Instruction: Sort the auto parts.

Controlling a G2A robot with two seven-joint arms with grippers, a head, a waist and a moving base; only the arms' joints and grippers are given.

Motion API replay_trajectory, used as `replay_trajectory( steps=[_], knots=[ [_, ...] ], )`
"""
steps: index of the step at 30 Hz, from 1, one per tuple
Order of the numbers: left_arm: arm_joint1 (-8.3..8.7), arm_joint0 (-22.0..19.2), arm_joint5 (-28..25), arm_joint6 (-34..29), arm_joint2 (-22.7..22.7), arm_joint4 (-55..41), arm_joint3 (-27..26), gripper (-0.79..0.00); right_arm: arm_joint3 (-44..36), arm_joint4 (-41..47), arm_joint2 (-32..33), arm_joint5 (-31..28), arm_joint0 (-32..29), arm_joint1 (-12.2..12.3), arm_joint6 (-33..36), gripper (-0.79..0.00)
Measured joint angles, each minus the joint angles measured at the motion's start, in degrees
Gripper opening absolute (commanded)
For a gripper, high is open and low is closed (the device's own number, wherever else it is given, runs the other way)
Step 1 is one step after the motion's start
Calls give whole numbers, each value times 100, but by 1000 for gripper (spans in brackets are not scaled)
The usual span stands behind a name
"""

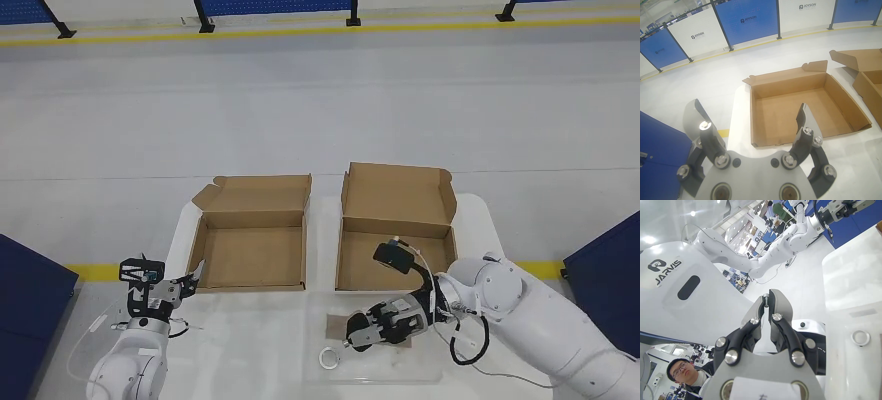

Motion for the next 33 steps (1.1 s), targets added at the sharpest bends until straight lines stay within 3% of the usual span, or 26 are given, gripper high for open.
replay_trajectory(
  steps=[4,12,19,23,27,33],
  knots=[
    [0,0,0,0,0,0,0,0,-250,360,98,-92,-53,-20,-100,-785],
    [0,0,0,0,0,0,0,0,-767,2627,606,365,-285,-62,363,-785],
    [0,0,0,0,0,0,0,0,-785,4054,1424,1290,-733,-386,1289,-785],
    [0,0,0,0,0,0,0,0,-667,4733,1992,1963,-1031,-738,1962,-785],
    [0,0,0,0,0,0,0,0,-632,4830,2321,2225,-1194,-1069,2221,-785],
    [0,0,0,0,0,0,0,0,-639,4806,2326,2210,-1197,-1084,2208,-785]
  ],
)
